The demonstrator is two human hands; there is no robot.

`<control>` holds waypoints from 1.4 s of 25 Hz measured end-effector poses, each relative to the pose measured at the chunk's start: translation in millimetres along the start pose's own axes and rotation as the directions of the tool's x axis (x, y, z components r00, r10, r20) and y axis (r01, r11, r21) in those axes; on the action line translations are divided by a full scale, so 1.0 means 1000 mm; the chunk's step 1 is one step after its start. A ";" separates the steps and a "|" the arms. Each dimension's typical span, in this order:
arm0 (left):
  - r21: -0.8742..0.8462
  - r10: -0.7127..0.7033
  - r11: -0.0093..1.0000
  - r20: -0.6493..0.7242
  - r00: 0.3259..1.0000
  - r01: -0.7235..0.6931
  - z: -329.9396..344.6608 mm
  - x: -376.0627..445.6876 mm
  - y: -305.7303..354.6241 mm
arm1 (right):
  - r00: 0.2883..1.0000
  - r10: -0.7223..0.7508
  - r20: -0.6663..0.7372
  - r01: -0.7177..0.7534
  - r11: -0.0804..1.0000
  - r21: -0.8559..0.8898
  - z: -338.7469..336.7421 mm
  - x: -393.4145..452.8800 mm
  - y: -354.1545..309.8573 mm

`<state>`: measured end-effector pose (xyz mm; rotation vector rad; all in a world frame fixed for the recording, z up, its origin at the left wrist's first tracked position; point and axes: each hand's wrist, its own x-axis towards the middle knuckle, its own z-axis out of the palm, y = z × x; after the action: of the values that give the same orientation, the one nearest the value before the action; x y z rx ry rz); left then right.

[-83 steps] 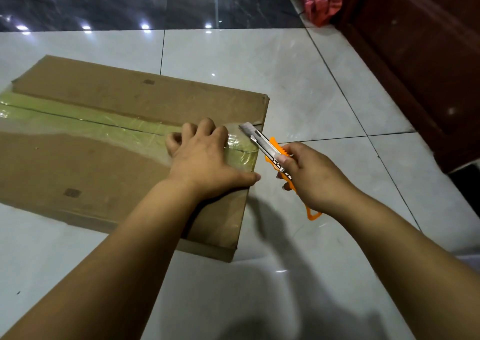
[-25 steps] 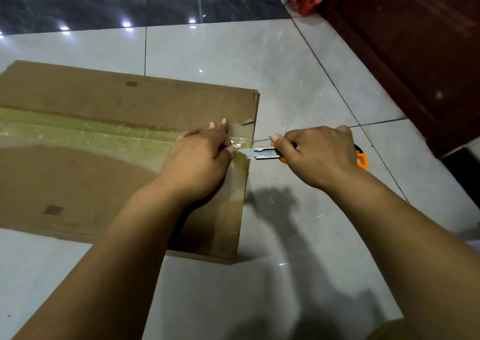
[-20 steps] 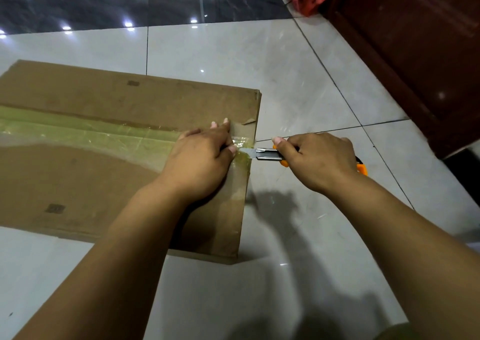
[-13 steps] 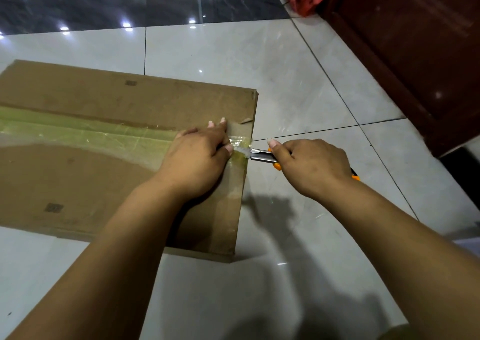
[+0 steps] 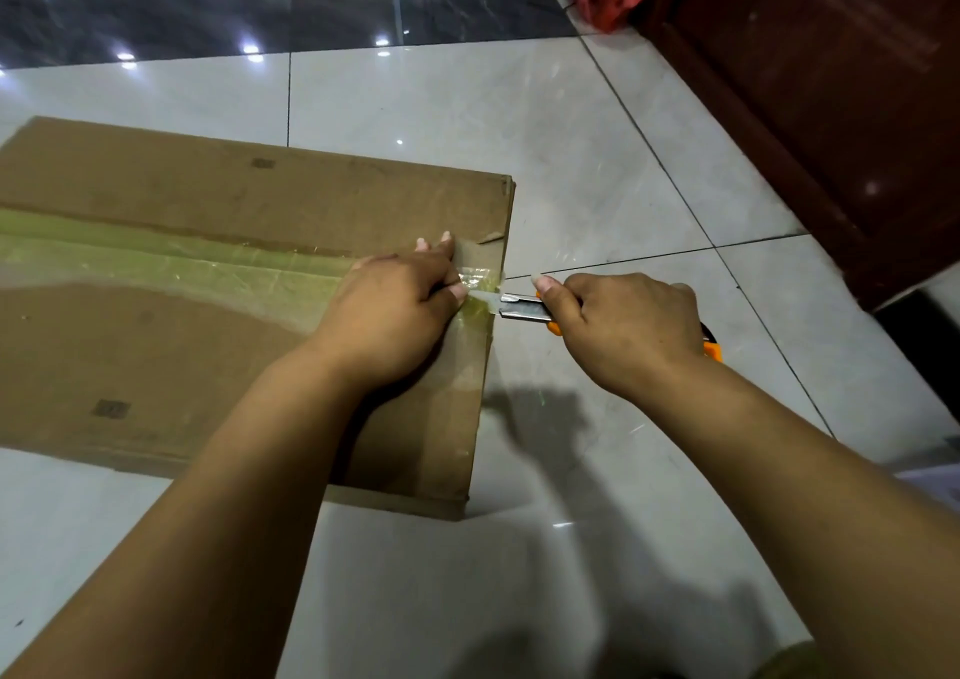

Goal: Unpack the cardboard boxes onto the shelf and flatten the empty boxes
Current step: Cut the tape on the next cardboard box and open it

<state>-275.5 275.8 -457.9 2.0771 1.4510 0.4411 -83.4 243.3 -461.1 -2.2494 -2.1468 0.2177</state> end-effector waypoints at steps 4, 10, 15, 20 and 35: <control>-0.006 -0.010 1.000 0.012 1.000 0.010 -0.001 0.001 0.001 | 1.000 0.005 0.012 -0.005 0.999 0.044 -0.001 -0.001 0.003; -0.011 -0.018 1.000 -0.014 1.000 0.018 0.001 0.000 -0.001 | 0.987 0.158 0.026 -0.159 0.985 0.066 -0.001 0.000 0.002; -0.233 -0.066 0.971 -0.054 0.996 0.052 0.008 -0.004 -0.009 | 0.978 0.206 0.032 -0.209 0.959 0.192 -0.001 -0.005 0.001; -0.334 -0.101 0.941 -0.119 0.988 0.056 0.005 -0.010 -0.011 | 0.996 0.084 -0.028 -0.075 0.970 0.233 -0.010 -0.009 -0.013; -0.029 -0.326 0.940 -0.369 0.870 0.340 -0.074 -0.101 -0.062 | 0.957 -0.253 -0.139 0.285 0.907 0.309 -0.025 -0.003 -0.109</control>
<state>-399.7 216.3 -432.9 1.7772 2.0098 0.6937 -188.5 247.9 -424.2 -1.7302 -2.1522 0.4137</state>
